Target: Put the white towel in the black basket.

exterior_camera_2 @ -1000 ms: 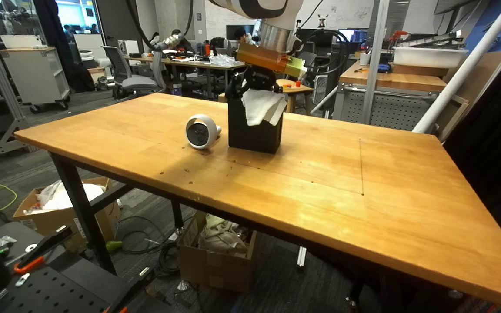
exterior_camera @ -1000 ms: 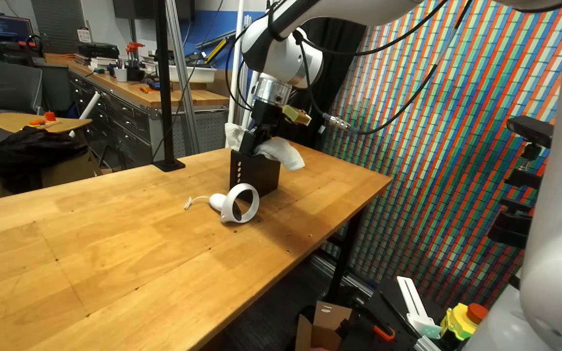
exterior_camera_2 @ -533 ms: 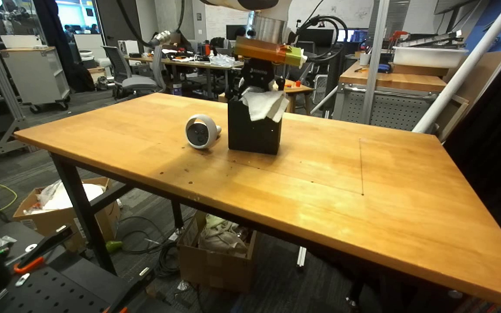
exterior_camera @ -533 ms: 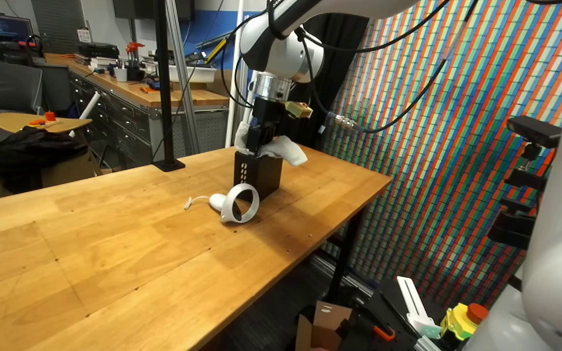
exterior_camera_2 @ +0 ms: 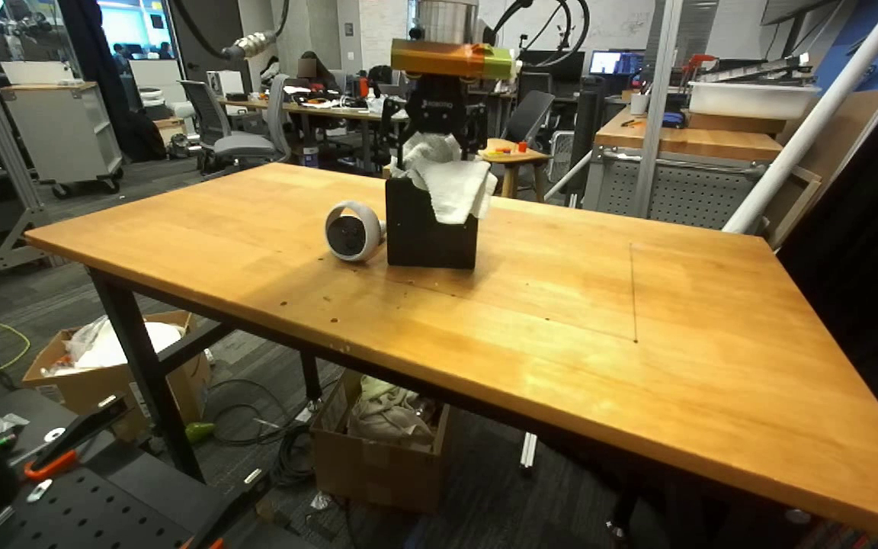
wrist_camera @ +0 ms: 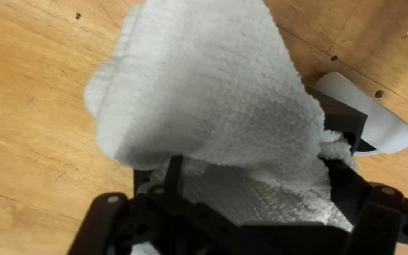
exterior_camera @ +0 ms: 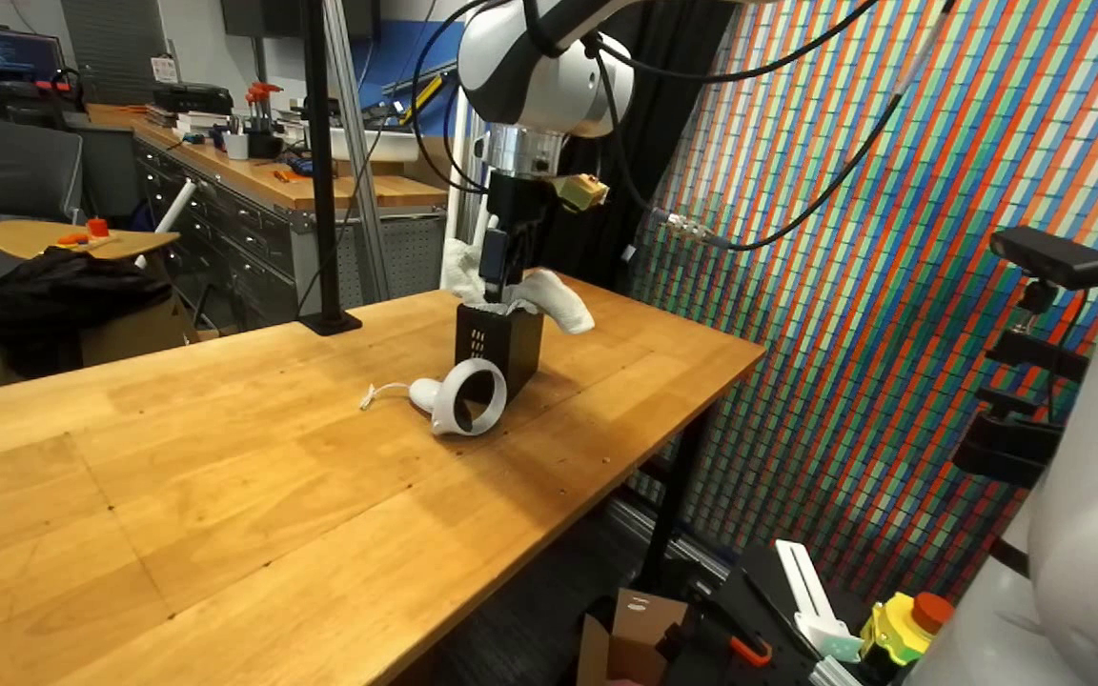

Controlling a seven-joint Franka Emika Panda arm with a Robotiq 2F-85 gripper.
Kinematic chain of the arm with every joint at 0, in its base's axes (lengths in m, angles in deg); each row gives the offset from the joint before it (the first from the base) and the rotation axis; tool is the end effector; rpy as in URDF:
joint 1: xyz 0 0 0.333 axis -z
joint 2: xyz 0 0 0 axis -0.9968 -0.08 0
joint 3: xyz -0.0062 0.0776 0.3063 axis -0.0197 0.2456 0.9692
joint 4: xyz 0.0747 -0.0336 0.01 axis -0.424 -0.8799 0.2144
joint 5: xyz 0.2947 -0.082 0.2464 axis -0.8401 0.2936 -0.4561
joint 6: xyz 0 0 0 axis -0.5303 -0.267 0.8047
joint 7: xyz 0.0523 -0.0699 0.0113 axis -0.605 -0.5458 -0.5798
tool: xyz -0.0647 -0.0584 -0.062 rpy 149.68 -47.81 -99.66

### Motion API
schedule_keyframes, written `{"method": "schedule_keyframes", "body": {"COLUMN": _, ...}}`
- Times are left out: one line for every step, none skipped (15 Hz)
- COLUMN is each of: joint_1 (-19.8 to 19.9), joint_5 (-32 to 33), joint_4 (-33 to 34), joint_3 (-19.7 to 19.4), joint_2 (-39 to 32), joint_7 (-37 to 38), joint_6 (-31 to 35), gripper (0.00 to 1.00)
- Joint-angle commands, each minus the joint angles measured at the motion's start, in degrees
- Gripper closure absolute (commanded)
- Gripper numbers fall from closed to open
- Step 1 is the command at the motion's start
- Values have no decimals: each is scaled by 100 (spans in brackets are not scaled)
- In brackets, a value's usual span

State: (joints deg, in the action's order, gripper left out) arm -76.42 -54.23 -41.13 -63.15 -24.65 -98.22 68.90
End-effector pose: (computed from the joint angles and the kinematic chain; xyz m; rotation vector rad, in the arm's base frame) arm 0.5872 -0.1176 0.3967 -3.0104 -0.7625 -0.0382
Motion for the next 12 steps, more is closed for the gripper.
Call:
{"method": "schedule_keyframes", "body": {"joint_1": -147, "joint_5": 322, "joint_4": -254, "joint_3": -17, "joint_2": 385, "joint_7": 283, "joint_6": 41, "gripper": 0}}
{"method": "schedule_keyframes", "body": {"joint_1": -172, "joint_5": 384, "joint_4": -263, "joint_3": -19, "joint_2": 425, "joint_7": 338, "joint_6": 29, "gripper": 0}}
{"method": "schedule_keyframes", "body": {"joint_1": -193, "joint_5": 458, "joint_4": -279, "joint_3": -23, "joint_2": 474, "joint_7": 390, "joint_6": 23, "gripper": 0}}
{"method": "schedule_keyframes", "body": {"joint_1": -210, "joint_5": 527, "joint_4": -284, "joint_3": -27, "joint_2": 517, "joint_7": 450, "joint_6": 8, "gripper": 0}}
{"method": "schedule_keyframes", "body": {"joint_1": -224, "joint_5": 601, "joint_4": -284, "joint_3": -32, "joint_2": 573, "joint_7": 504, "joint_6": -9, "gripper": 0}}
{"method": "schedule_keyframes", "body": {"joint_1": -236, "joint_5": 680, "joint_4": -279, "joint_3": -36, "joint_2": 620, "joint_7": 552, "joint_6": -22, "gripper": 0}}
{"method": "schedule_keyframes", "body": {"joint_1": -244, "joint_5": 764, "joint_4": -269, "joint_3": -41, "joint_2": 672, "joint_7": 607, "joint_6": -38, "gripper": 0}}
{"method": "schedule_keyframes", "body": {"joint_1": -251, "joint_5": 852, "joint_4": -260, "joint_3": -45, "joint_2": 733, "joint_7": 663, "joint_6": -50, "gripper": 0}}
{"method": "schedule_keyframes", "body": {"joint_1": -256, "joint_5": 929, "joint_4": -248, "joint_3": -46, "joint_2": 789, "joint_7": 701, "joint_6": -71, "gripper": 0}}
{"method": "schedule_keyframes", "body": {"joint_1": -263, "joint_5": 1008, "joint_4": -235, "joint_3": -45, "joint_2": 848, "joint_7": 737, "joint_6": -86, "gripper": 0}}
{"method": "schedule_keyframes", "body": {"joint_1": -270, "joint_5": 1071, "joint_4": -225, "joint_3": -43, "joint_2": 905, "joint_7": 768, "joint_6": -102, "gripper": 0}}
{"method": "schedule_keyframes", "body": {"joint_1": -281, "joint_5": 1144, "joint_4": -217, "joint_3": -41, "joint_2": 944, "joint_7": 794, "joint_6": -106, "gripper": 0}}
